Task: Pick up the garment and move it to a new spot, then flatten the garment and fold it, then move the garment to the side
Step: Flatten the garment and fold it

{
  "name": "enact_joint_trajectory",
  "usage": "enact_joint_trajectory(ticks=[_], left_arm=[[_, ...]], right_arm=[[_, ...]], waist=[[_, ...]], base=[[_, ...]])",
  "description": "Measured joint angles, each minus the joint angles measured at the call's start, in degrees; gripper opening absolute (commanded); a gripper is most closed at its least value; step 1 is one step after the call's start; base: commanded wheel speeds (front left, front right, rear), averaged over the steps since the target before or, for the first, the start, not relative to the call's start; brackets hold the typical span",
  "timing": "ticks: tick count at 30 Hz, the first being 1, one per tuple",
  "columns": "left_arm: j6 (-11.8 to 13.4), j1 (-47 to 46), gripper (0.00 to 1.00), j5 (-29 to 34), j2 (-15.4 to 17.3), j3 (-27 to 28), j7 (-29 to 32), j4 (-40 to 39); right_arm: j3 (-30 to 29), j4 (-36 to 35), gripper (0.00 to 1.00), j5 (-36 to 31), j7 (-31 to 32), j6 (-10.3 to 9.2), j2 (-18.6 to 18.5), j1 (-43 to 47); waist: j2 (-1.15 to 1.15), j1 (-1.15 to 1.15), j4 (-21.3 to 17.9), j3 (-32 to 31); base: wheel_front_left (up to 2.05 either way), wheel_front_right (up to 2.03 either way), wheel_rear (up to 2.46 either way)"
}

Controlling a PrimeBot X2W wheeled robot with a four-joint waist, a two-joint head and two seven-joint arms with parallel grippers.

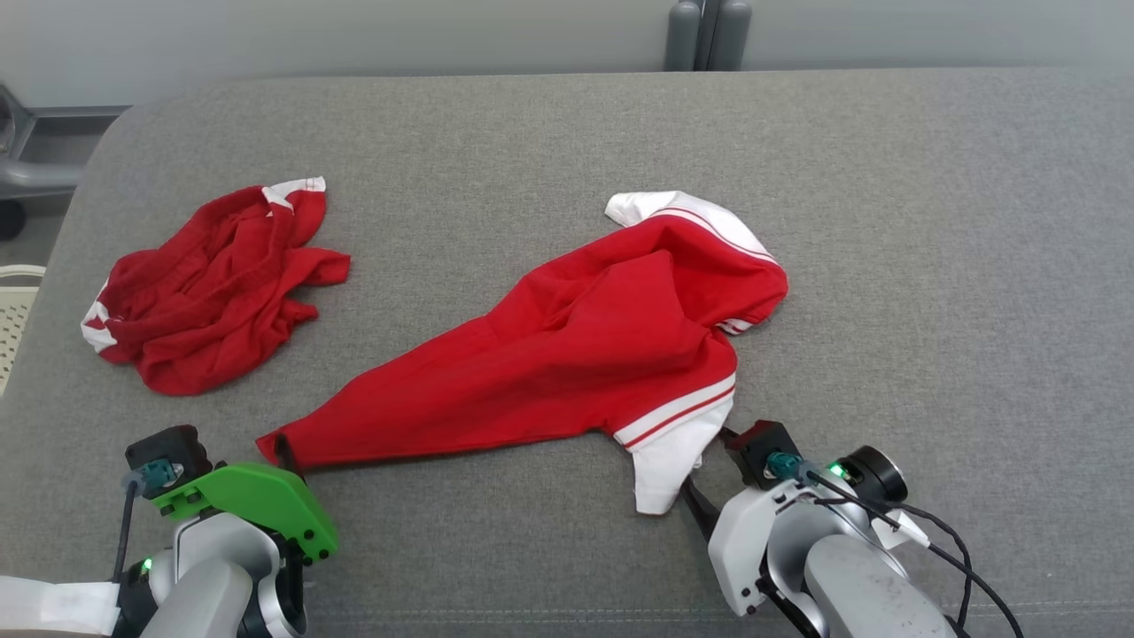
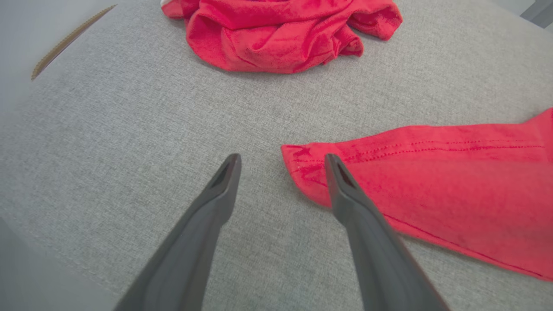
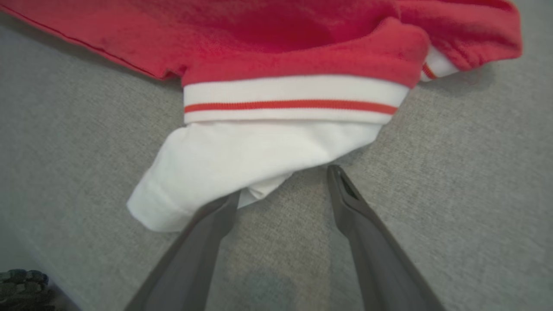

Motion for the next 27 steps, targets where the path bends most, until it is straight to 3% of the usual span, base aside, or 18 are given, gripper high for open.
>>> enact_joint_trajectory(ticks=[2,3,4,5,6,14,27], left_arm=[[0.0,0.0,1.0,0.0,-0.2,0.0,-0.3,0.1],[0.1,0.0,1.0,0.0,-0.3,0.0,-0.6,0.0],[0.2,0.0,1.0,0.0,-0.3,0.0,-0.8,-0.1],[0.4,0.0,1.0,0.0,-0.3,0.2,-1.1,-0.2],[0.4,0.2,1.0,0.0,-0.3,0.4,-1.8,-0.7],[-0.2,2.2,1.0,0.1,0.8,1.1,-4.4,-3.2],[1.8,7.2,1.0,-0.2,1.5,1.0,-4.3,-8.4]], right_arm=[[0.3,0.6,1.0,0.4,-0.2,0.0,0.0,-0.3],[0.3,0.8,0.71,0.5,-0.4,0.0,0.0,-0.5],[0.4,0.9,0.48,0.6,-0.5,0.0,0.0,-0.7],[0.5,1.1,0.35,0.9,-0.7,0.0,0.0,-0.7],[0.5,1.2,0.0,1.1,-1.5,0.0,0.0,-0.8],[-5.1,0.4,0.0,-0.7,-3.5,0.0,0.0,-0.2],[-24.5,-10.9,0.0,-8.0,-2.1,0.01,0.0,8.0]], waist=[[0.0,0.0,0.3,0.1],[0.0,0.0,0.4,0.1],[0.0,0.0,0.5,0.2],[0.0,0.0,0.5,0.2],[0.0,0.0,0.5,0.1],[0.0,0.0,0.0,-1.1],[0.0,0.0,-2.2,-3.6]], base=[[0.0,0.0,0.0],[0.0,0.0,0.0],[0.0,0.0,0.0],[0.0,0.0,0.0],[0.0,0.0,0.0],[0.0,0.0,0.0],[0.0,0.0,0.0]])
